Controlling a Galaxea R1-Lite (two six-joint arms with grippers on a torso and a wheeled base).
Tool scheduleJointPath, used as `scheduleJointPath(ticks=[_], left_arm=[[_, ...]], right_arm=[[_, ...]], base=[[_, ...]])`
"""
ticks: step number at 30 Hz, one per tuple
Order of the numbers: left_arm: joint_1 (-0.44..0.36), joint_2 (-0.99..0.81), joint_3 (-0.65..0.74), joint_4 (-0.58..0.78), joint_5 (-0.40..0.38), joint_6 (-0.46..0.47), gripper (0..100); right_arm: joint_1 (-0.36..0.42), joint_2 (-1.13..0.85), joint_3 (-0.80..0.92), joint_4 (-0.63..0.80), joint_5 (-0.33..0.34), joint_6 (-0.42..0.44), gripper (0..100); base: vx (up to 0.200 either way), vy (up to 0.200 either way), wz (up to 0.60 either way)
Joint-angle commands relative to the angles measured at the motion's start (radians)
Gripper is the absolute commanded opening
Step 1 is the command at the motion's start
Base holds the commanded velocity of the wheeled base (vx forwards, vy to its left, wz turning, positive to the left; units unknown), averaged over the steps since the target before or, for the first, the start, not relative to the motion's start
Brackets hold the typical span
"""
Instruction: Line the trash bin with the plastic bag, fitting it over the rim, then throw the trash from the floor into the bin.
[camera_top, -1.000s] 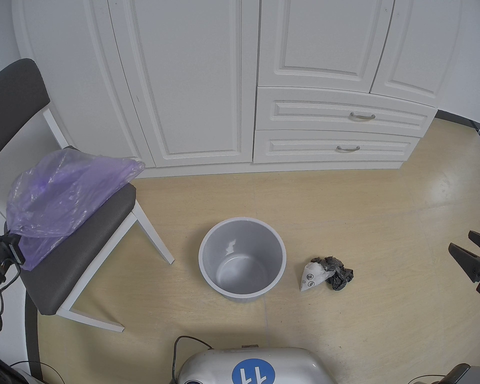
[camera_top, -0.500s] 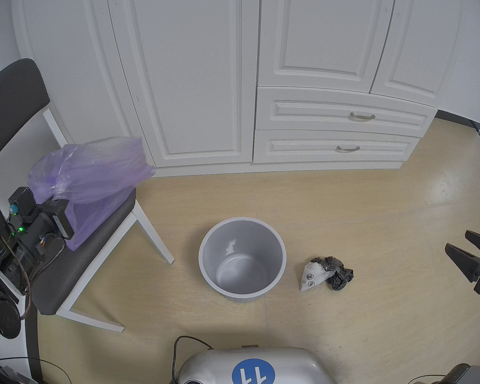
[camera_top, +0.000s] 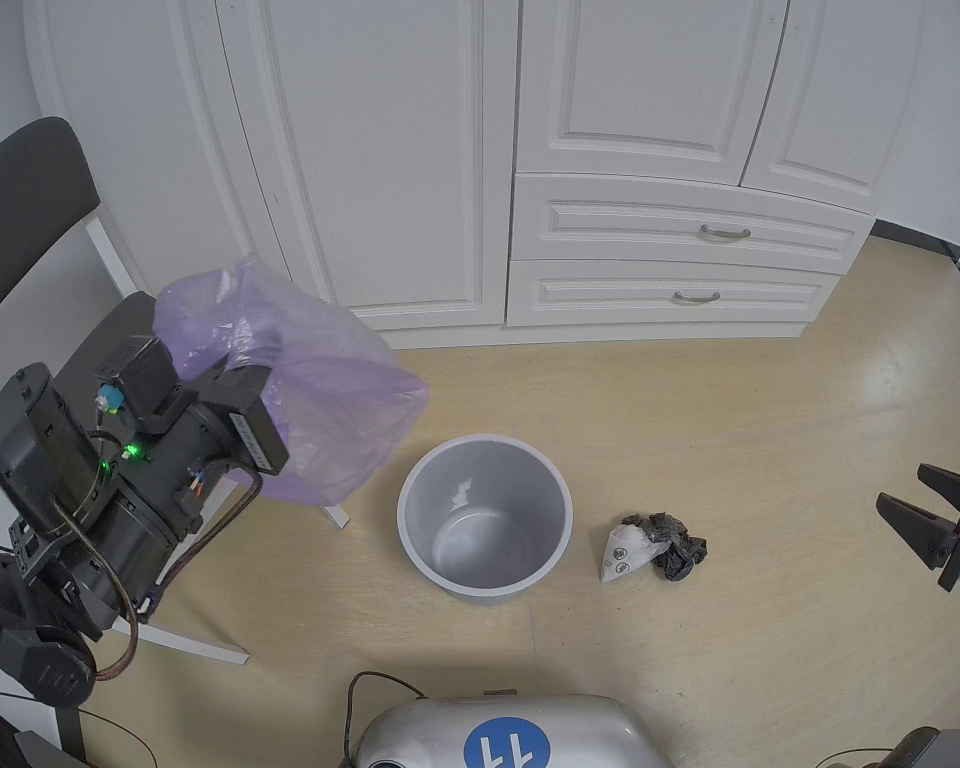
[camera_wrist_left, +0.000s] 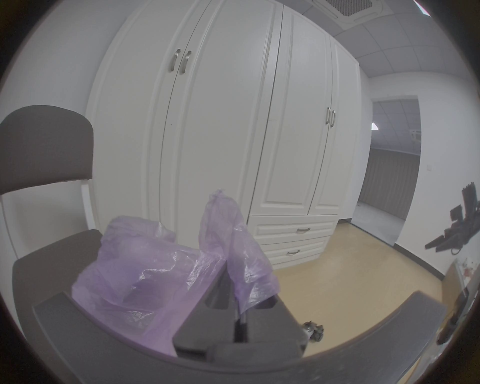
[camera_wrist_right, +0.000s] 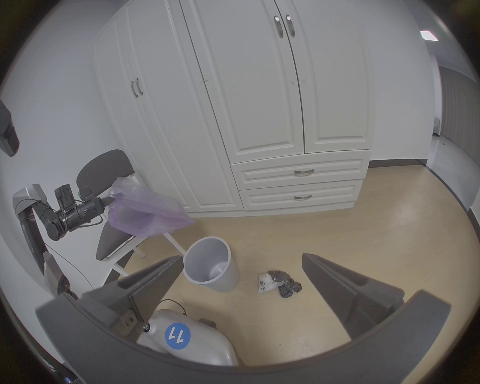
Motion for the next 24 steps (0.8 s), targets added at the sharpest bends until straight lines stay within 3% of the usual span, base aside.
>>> scheduleJointPath(ticks=[1,8,24], left_arm=[[-0.098,0.047,-0.038,-0.028,0.039,-0.004,0],[-0.164,0.066,-0.023,-0.152,0.074,-0.005,0],[-0.250,0.037,-0.023,-0.159,0.077,-0.024,0]], right_arm=[[0.008,0.035,0.002,-0.002,0.000,0.002,100],[0.011,0.067,0.030,-0.051,0.000,0.002,100],[0.069,0.147,0.068,-0.171,-0.014,0.025,100]], base=[[0.000,0.000,0.00],[0.000,0.000,0.00],[0.000,0.000,0.00]])
